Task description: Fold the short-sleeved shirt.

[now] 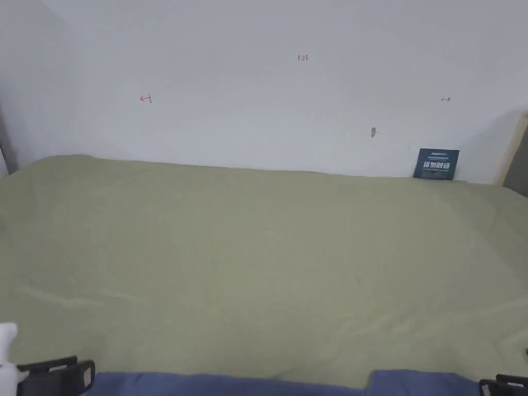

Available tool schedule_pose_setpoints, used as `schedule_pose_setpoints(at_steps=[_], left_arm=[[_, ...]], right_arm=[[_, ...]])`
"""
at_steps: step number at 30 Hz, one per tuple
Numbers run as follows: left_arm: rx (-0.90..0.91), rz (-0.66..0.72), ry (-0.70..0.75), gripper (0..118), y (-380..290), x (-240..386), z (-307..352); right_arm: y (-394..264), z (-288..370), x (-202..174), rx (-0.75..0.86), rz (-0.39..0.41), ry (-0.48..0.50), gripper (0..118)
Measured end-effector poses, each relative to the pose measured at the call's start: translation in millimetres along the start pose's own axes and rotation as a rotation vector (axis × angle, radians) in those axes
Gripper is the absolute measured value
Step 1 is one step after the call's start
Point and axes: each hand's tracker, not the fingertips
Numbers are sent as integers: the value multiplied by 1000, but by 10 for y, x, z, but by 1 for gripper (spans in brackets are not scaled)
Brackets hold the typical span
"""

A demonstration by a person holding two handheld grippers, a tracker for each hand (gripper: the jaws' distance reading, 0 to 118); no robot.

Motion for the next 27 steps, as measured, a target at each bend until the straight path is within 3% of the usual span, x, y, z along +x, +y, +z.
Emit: schedule_pose_setpoints(at_steps=[1, 6, 12, 17, 18, 19, 20, 21, 27], left_arm=[[-7, 15, -12, 0, 22, 52, 8], [-36, -3, 1, 0, 20, 151, -119], [-90, -7, 17, 0, -59, 58, -337], [-229, 191, -256, 0, -75, -394, -592], [-261, 214, -320, 6, -99, -483, -663], [-278, 236, -355, 33, -125, -560, -727], [-273, 251, -366, 71, -169, -638, -788], [-269, 240, -355, 97, -203, -627, -814], [-280, 336, -378, 96, -303, -877, -1133]], right_arm=[[16, -14, -64, 0, 0, 12, 2], [-10, -173, -424, -8, 101, 2, 0], [-100, -288, -513, -26, 63, 54, 0], [-93, -256, -483, -33, 65, 81, 0], [-91, -247, -467, -35, 62, 85, 0], [-90, -237, -454, -37, 60, 89, 0], [-120, -232, -412, -37, 57, 96, 0], [-128, -218, -390, -39, 54, 102, 0], [-151, -131, -396, -50, 79, 101, 0]])
